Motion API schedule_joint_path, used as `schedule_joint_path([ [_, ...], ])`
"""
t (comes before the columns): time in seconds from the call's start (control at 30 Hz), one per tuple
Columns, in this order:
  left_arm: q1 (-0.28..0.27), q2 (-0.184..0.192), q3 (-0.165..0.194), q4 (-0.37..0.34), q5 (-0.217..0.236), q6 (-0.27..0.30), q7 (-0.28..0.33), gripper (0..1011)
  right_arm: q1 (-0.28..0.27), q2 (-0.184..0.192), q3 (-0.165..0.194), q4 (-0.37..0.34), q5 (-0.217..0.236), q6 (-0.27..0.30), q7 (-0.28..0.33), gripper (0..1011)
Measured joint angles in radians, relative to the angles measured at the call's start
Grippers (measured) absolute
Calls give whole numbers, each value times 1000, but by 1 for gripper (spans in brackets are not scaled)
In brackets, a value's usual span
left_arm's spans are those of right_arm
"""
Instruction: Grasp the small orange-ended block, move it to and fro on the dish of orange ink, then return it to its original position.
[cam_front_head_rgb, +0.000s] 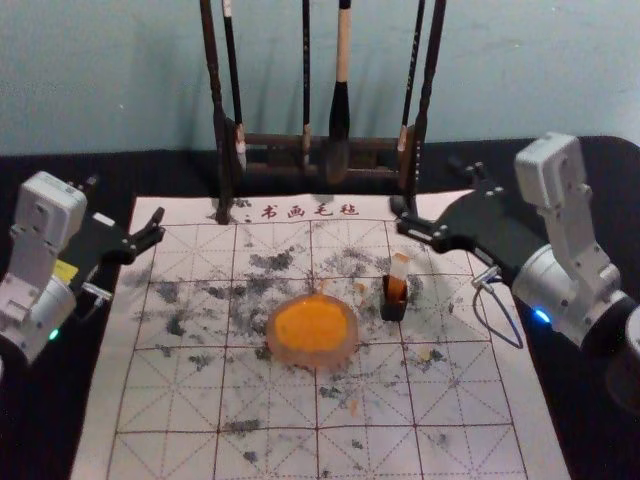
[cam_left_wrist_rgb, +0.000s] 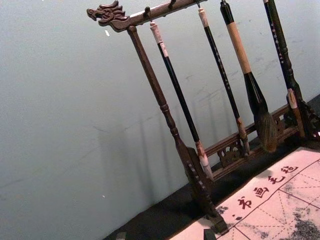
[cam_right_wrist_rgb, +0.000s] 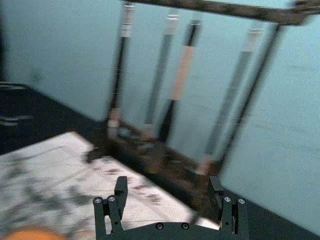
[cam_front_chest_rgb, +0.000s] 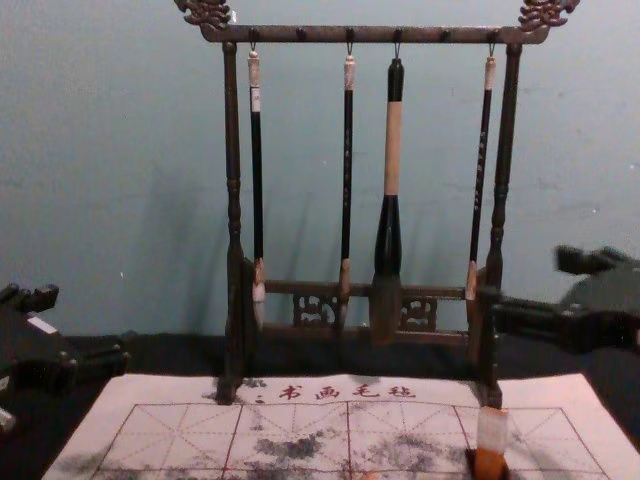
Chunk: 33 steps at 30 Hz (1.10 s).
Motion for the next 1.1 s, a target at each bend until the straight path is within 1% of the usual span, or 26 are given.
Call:
schedule_joint_path([
  [0.07,0,0,0,0,0,0,0,1001,-14,-14,13,13,-27,-26,-45,1002],
  [0.1,0,0,0,0,0,0,0,1001,-25,-29,24,28,-46,-45,-81,1003],
  [0.13,0,0,0,0,0,0,0,1001,-25,-29,24,28,-46,-45,-81,1003],
  [0.17,0,0,0,0,0,0,0,1001,-37,-44,33,48,-62,-59,-114,1002],
  [0.23,0,0,0,0,0,0,0,1001,-47,-58,40,68,-75,-69,-140,1003],
  [0.3,0,0,0,0,0,0,0,1001,-62,-78,46,102,-87,-72,-163,1003],
  [0.4,0,0,0,0,0,0,0,1001,-74,-94,49,127,-93,-70,-169,1003],
  [0.6,0,0,0,0,0,0,0,1001,-85,-115,52,150,-103,-55,-170,1003],
  [1.1,0,0,0,0,0,0,0,1001,-84,-113,52,149,-102,-53,-169,1003],
])
